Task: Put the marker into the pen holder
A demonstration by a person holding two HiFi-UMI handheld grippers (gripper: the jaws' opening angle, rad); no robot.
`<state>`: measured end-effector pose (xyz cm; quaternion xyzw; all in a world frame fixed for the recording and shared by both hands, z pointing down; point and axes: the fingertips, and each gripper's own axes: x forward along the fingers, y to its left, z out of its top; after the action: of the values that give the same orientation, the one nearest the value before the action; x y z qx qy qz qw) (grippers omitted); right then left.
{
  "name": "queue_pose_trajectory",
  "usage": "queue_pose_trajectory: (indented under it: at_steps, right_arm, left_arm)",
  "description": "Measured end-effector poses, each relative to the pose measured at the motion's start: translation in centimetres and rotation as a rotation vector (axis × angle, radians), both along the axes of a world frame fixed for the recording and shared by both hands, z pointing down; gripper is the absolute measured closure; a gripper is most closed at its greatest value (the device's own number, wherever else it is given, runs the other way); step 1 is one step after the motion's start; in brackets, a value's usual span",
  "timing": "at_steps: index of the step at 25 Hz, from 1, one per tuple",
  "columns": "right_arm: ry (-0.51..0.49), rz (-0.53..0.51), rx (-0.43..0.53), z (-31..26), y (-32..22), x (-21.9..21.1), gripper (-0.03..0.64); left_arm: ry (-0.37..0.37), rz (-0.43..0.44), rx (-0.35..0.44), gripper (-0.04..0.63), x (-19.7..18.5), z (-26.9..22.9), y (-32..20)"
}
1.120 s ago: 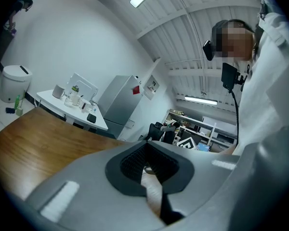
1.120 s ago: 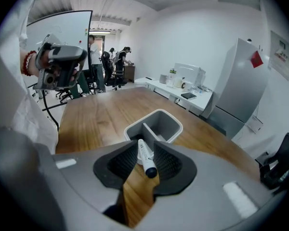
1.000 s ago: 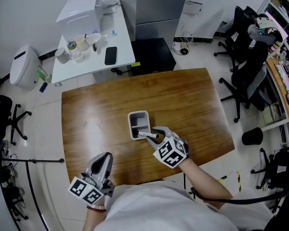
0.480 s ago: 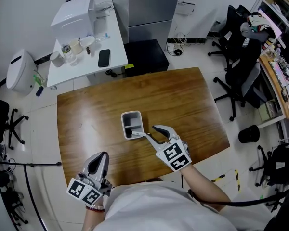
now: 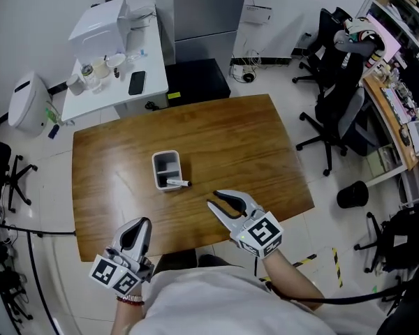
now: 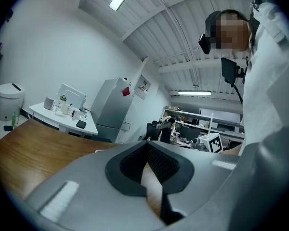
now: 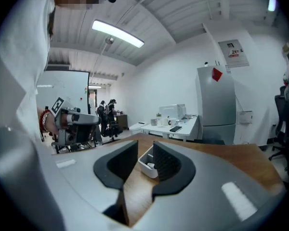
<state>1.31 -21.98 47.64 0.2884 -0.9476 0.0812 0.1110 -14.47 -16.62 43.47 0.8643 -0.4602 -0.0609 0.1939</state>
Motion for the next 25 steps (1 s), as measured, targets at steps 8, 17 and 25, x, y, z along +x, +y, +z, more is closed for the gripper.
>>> queue_pose_trajectory:
  at_steps: [8,17,25]
  right_arm:
    - [-0.067,-0.018,0.04,-1.0,5.3,7.2,0.614]
    - [-0.095,-0.004,0.062,-1.5,9.6,10.2,0.613]
    - [-0.099,-0.036,0.073,-3.4,12.9,9.5,0.613]
  left_arm:
    - [-0.048,-0.086,-0.007,0.595,3.4,-1.2,6.3]
    - [-0.029,-0.172,-0.059,0.595,3.9,0.2,10.2]
    - [0.0,-0.125,-0.016,0.595,5.1,-1.1,12.7]
